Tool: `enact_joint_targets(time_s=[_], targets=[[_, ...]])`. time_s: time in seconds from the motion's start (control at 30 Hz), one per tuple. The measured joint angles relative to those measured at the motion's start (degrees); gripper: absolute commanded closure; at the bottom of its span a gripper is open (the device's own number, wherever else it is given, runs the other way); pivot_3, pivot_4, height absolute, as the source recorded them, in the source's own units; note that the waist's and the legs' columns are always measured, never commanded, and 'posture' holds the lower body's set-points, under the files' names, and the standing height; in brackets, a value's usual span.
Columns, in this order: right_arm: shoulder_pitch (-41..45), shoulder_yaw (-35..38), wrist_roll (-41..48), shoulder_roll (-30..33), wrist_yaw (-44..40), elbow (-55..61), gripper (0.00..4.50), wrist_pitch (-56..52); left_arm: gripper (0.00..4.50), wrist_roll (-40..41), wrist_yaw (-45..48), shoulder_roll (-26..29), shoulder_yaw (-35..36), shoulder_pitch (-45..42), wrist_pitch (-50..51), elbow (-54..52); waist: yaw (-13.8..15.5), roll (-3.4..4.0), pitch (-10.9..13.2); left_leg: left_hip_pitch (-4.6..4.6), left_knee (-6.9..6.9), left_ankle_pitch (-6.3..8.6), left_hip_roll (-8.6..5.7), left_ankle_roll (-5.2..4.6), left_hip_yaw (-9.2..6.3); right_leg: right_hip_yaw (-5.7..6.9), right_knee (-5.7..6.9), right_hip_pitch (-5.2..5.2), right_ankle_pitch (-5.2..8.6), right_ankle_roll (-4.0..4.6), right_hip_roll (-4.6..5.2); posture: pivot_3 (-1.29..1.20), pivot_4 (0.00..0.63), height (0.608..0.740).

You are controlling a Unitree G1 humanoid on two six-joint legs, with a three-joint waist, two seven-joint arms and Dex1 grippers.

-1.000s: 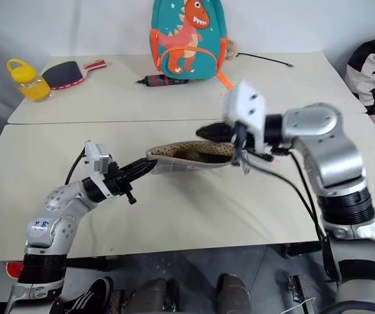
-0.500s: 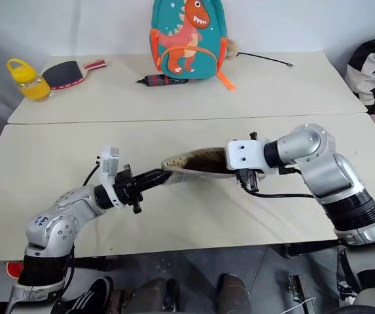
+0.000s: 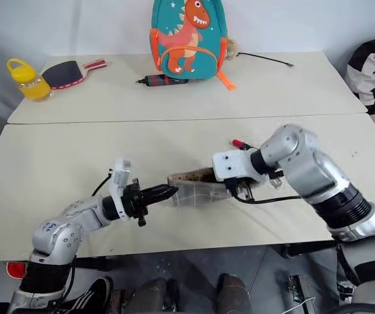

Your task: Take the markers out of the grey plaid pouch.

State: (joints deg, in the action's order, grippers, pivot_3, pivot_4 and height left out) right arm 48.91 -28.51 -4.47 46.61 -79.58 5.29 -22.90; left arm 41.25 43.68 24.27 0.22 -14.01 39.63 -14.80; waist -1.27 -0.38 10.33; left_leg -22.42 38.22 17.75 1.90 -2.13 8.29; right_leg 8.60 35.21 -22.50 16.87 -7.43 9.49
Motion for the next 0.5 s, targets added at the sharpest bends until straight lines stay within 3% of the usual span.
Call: enact_joint_targets(time_s=[0.13, 0.23, 0.3, 0.5], targets=[[-0.32, 0.01, -1.26, -1.08, 1.76, -1.74, 4.47, 1.59, 4.5, -1.14, 0.01, -0.69, -0.31, 0.11, -1.67, 0.01, -0.2, 0.0, 0.0, 0.01, 0.02, -0.02, 0.01, 0.0, 0.01, -0.02, -0.01, 0.02, 0.0, 0.0, 0.0, 0.0, 0.15, 0.74], [-0.56, 0.3, -1.01, -2.05, 2.08, -1.78, 3.91, 1.05, 4.5, -1.48, 0.04, -0.73, -0.31, 0.2, -2.23, 0.04, -0.2, 0.0, 0.0, 0.01, 0.01, -0.02, 0.01, 0.0, 0.01, -0.02, 0.0, 0.02, 0.0, 0.0, 0.0, 0.0, 0.15, 0.74], [-0.74, 0.42, -0.89, -2.4, 2.3, -1.75, 3.29, 0.61, 4.5, -1.52, 0.13, -0.72, -0.25, 0.2, -2.29, 0.1, -0.2, 0.0, 0.0, 0.02, 0.01, -0.02, 0.01, 0.0, 0.0, -0.02, 0.02, 0.02, 0.0, 0.0, 0.0, 0.0, 0.15, 0.74], [-1.61, 0.56, -1.27, -2.46, 2.65, -1.76, 3.29, 2.52, 4.5, -1.5, 0.61, -0.73, -0.11, 0.19, -2.86, 1.78, -0.22, 0.0, 0.0, 0.03, 0.0, -0.02, 0.02, 0.0, 0.0, -0.01, 0.03, 0.02, 0.0, 0.0, 0.0, 0.0, 0.15, 0.74]])
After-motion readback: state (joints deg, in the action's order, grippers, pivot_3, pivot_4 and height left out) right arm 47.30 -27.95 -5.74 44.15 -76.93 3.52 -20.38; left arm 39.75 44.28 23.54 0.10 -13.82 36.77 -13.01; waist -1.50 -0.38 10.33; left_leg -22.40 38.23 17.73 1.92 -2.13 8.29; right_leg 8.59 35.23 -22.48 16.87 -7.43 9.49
